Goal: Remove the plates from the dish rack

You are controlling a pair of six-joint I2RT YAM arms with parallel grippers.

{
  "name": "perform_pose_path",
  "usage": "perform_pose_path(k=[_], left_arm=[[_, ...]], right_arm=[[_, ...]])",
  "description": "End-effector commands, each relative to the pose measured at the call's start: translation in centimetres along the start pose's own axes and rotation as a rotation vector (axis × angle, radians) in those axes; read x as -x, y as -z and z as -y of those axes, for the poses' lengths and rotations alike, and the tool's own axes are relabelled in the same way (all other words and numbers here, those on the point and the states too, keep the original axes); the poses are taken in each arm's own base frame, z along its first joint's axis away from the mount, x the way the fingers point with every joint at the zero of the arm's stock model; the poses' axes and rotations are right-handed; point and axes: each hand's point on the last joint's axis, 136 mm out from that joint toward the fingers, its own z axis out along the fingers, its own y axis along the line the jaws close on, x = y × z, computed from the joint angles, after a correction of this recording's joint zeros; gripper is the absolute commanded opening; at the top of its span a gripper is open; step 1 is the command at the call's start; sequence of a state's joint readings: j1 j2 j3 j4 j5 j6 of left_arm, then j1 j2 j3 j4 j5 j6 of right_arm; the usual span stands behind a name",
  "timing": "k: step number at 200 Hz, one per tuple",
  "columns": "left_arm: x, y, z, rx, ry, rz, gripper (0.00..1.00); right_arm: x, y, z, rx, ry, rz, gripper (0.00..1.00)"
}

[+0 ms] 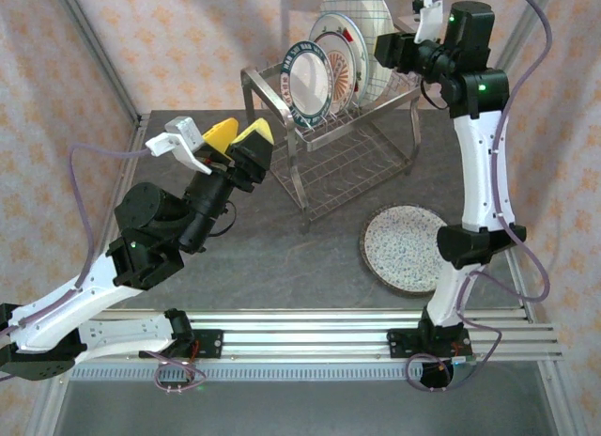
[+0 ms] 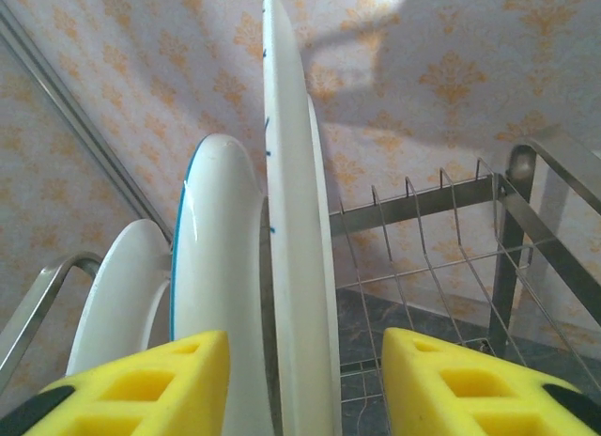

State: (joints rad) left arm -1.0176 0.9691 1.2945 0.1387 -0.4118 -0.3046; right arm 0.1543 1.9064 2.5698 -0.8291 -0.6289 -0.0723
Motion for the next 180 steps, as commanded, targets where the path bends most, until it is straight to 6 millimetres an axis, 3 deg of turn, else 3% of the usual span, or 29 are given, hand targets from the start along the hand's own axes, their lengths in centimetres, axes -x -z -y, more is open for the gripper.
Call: perform_pose_path(k=[1,82,180], left_arm=[[1.6,0.6,0.1,0.001,0.013,0.022,0.78],[0.9,0.4,0.3,-0.006,0.036,0.004,0.78],[0.7,0.2,0.5,-0.011,0.045,-0.001,0.78]], right_arm=[[1.1,0.0,-0.9,0.053,-0.007,0.033,0.43],[0.7,-1.2,-1.1,0.095,-0.022,0.027,0.28],[1.5,-0.5,-1.6,0.095,-0.016,0.050,0.06]])
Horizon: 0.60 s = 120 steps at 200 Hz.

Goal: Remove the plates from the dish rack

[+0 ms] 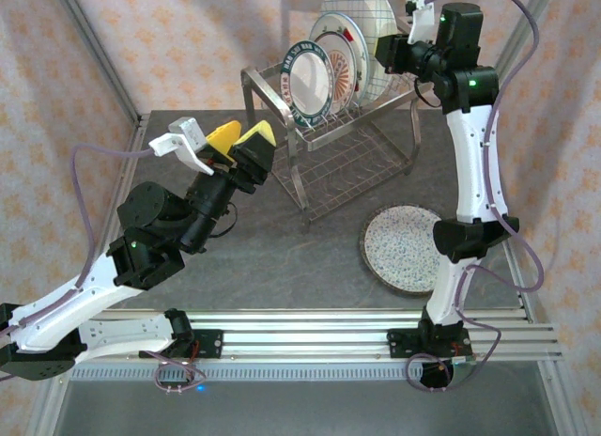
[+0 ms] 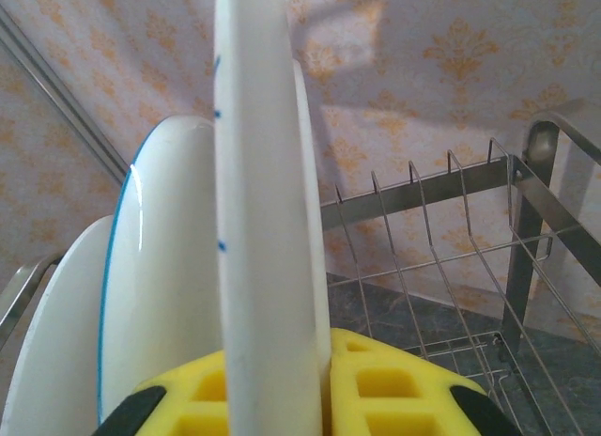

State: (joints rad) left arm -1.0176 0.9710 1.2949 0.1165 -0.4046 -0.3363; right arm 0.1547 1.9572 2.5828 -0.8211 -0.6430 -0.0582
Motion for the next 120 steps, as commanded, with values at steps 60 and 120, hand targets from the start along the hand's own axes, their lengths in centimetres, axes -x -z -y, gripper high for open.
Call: perform_pose_path(k=[60,120], left_arm=[[1.2,0.1,0.6,-0.014,0.027,0.018,0.78],[1.0,-0.1,0.8,-0.024,0.029,0.014,0.78]], right_arm=[[4.4,2.9,-3.4,0.065,0.022,0.143,0.00],[6.1,5.3,-3.8,0.003,0.050,0.210,0.00]])
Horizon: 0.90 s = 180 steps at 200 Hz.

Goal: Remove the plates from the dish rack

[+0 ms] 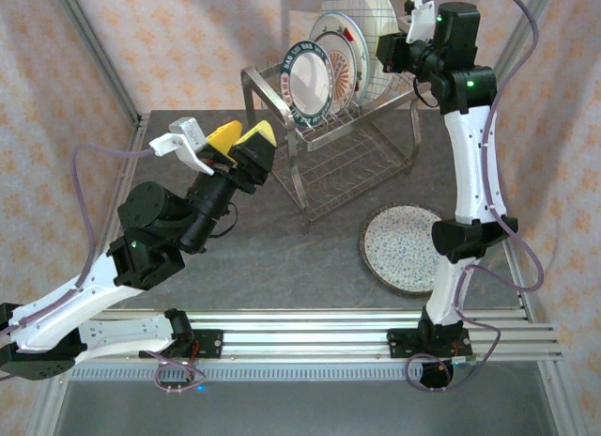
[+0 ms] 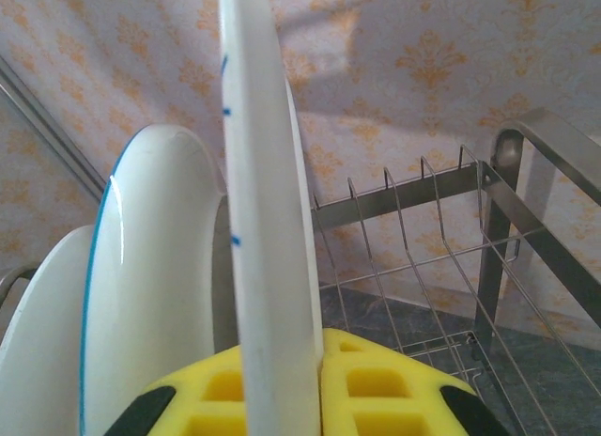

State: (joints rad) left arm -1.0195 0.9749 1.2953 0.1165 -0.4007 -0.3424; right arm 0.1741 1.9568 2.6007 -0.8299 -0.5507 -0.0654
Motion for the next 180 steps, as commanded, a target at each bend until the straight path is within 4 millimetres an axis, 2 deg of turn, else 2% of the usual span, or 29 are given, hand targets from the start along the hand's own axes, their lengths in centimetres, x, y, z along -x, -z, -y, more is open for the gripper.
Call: perform_pose_path(k=[1,111,180], left_arm=[[1.1,0.0,0.8,-0.021,0.025,0.019,0.78],[0.5,-0.5,1.5,-0.048,0.040,0.001,0.78],[0.0,-0.9,2.2,-0.075,0.057,-0.017,0.78]], right_arm=[[5.9,5.4,-3.6,0.071,0.026,0.193,0.00],[7.7,9.6,-3.4,-0.046,0.077,0.266,0.00],[9.5,13.6,-3.0,-0.156,0.095,0.346,0.00]])
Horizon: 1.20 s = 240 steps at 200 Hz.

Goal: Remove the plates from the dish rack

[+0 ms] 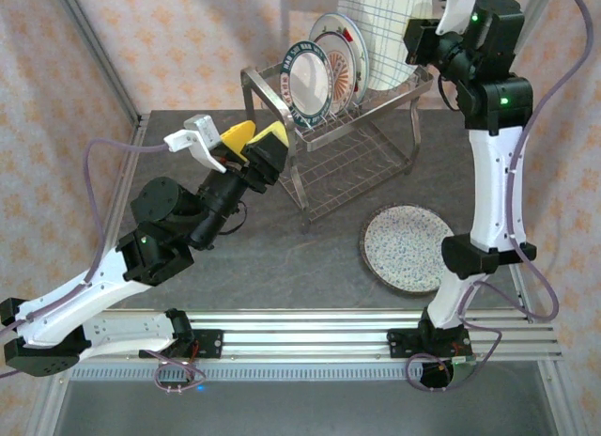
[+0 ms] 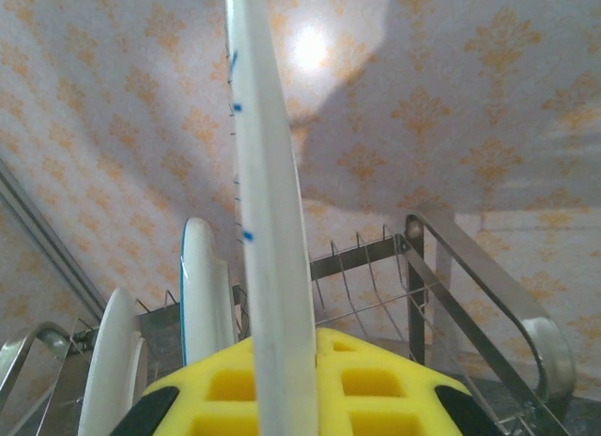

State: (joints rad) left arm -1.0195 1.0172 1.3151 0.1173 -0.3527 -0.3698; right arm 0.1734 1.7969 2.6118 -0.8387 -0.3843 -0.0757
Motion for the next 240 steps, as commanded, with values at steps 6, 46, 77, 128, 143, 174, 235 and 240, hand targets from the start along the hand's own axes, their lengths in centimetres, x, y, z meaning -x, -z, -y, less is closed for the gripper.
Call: perform_pose_path(k=[6,46,77,128,143,174,235,240], left_arm=[[1.3,0.0,1.2,-0.043,0.042,0.019,0.78],[0.8,-0.5,2.0,-0.069,0.050,-0.001,0.78],[0.2,-1.0,2.7,-0.096,0.061,-0.019,0.78],[-1.7,-2.6,4.6,-0.165,0.112,-0.077,0.78],[-2.5,-3.2,5.4,-0.194,0.138,-0.098,0.78],[-4.2,-4.6,6.8,-0.236,0.197,-0.147,0.78],[-8.5,-7.4,8.3,-0.258,0.363,-0.257,0.77],[-8.8,-7.6,8.4,-0.254,0.385,-0.266,0.76]], right_arm=[[5.2,5.0,-0.9,-0.026,0.031,0.176,0.00],[6.4,7.5,-0.6,-0.079,0.042,0.221,0.00],[6.9,9.3,-0.4,-0.108,0.034,0.242,0.00],[6.9,12.5,0.1,-0.165,-0.040,0.263,0.00],[6.8,13.5,0.3,-0.181,-0.064,0.266,0.00],[6.0,15.3,0.6,-0.214,-0.108,0.245,0.00],[3.9,18.7,1.3,-0.268,-0.252,0.226,0.00],[3.7,19.0,1.4,-0.274,-0.266,0.222,0.00]])
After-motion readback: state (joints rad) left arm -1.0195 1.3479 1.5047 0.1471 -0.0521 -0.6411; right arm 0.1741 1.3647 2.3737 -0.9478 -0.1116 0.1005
